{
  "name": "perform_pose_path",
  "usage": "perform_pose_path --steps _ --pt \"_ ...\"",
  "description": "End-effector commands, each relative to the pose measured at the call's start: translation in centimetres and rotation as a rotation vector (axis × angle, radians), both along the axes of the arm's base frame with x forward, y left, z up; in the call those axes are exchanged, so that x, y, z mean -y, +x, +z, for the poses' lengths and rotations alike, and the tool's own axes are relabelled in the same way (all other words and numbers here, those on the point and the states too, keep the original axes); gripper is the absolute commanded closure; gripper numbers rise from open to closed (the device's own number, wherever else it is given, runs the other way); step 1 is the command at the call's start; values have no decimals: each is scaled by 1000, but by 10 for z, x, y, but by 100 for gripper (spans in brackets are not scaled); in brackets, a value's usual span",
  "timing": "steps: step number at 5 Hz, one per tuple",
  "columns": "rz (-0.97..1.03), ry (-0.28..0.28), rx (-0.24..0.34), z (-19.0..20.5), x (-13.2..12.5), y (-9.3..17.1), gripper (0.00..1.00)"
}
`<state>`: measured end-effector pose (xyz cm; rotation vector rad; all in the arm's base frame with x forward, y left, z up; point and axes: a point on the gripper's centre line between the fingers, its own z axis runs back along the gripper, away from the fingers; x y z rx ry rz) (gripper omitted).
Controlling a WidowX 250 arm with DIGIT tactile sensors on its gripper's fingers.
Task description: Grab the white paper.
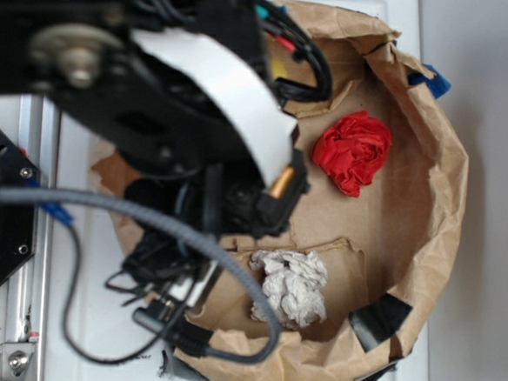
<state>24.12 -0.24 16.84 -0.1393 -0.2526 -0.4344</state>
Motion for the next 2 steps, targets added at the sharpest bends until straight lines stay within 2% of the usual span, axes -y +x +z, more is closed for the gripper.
perform_pose_path --steps 1,2 --pt "32 44 -38 -41 -1 23 0" --pt "-12 74 -43 -60 6 20 0"
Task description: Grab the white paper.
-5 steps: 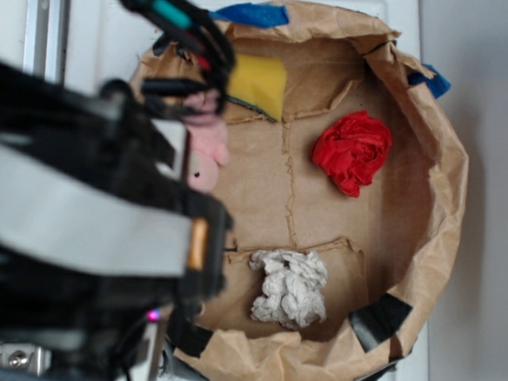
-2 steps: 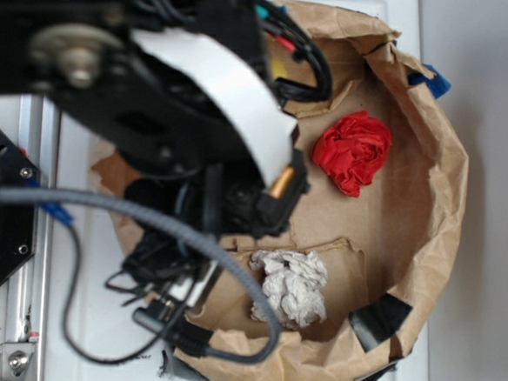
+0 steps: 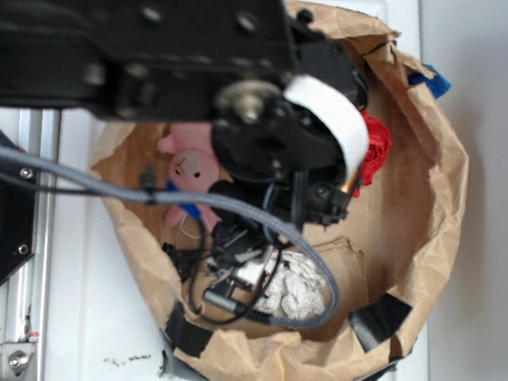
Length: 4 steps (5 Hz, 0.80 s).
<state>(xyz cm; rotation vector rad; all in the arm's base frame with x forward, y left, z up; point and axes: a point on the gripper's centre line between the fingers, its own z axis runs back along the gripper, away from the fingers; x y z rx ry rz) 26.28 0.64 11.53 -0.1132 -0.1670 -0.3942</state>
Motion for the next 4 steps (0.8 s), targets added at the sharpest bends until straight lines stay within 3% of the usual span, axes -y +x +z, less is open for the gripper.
perform_pose_path --steps 1,4 --pt "-90 39 35 -23 20 0 0" --pt "-71 -75 141 -48 52 14 0"
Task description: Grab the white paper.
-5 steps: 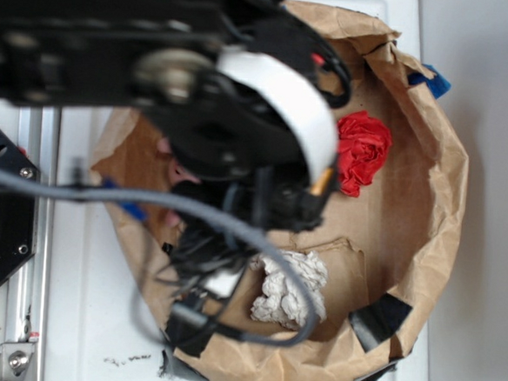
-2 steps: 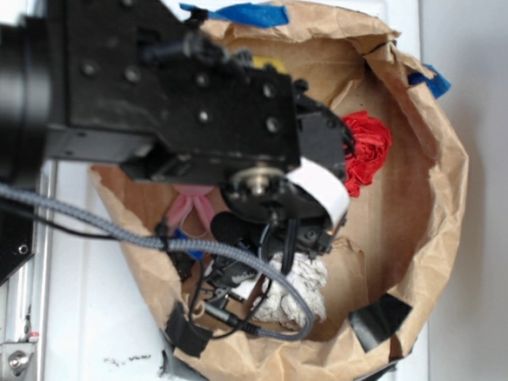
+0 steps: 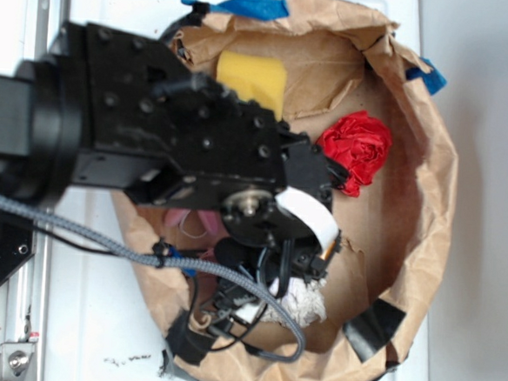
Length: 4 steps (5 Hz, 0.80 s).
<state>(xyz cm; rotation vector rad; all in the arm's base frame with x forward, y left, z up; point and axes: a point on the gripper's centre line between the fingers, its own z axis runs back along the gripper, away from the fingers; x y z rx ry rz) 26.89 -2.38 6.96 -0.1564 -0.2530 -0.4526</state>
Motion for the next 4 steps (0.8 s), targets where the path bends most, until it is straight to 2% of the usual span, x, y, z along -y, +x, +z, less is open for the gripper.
perform_pose_path --steps 1,2,3,4 --pt "-8 -49 52 -11 31 18 0" --pt "-15 -45 18 -22 36 23 0" --pt "4 -64 4 -25 34 25 37" --pt "6 -67 13 -15 30 26 100"
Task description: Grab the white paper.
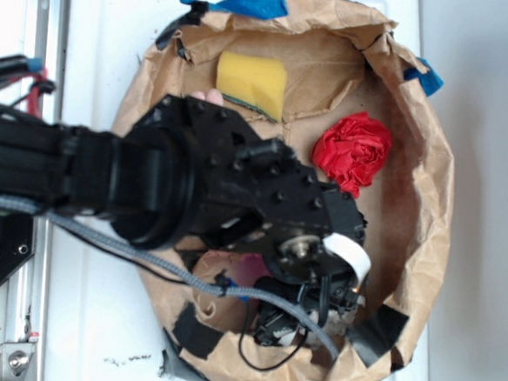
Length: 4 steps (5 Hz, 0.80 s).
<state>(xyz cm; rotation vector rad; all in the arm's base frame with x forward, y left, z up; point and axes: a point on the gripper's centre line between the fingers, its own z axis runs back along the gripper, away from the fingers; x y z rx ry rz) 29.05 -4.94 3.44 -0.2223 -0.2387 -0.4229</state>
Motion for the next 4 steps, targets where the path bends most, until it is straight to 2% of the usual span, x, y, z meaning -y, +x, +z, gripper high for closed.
perform_pose_path --steps 1,2,3,4 --pt "0 -39 101 48 -7 1 100" --pt "51 -40 162 85 -28 -12 100" --pt "135 65 156 107 -42 -26 100" --pt "209 75 23 129 -54 -41 100"
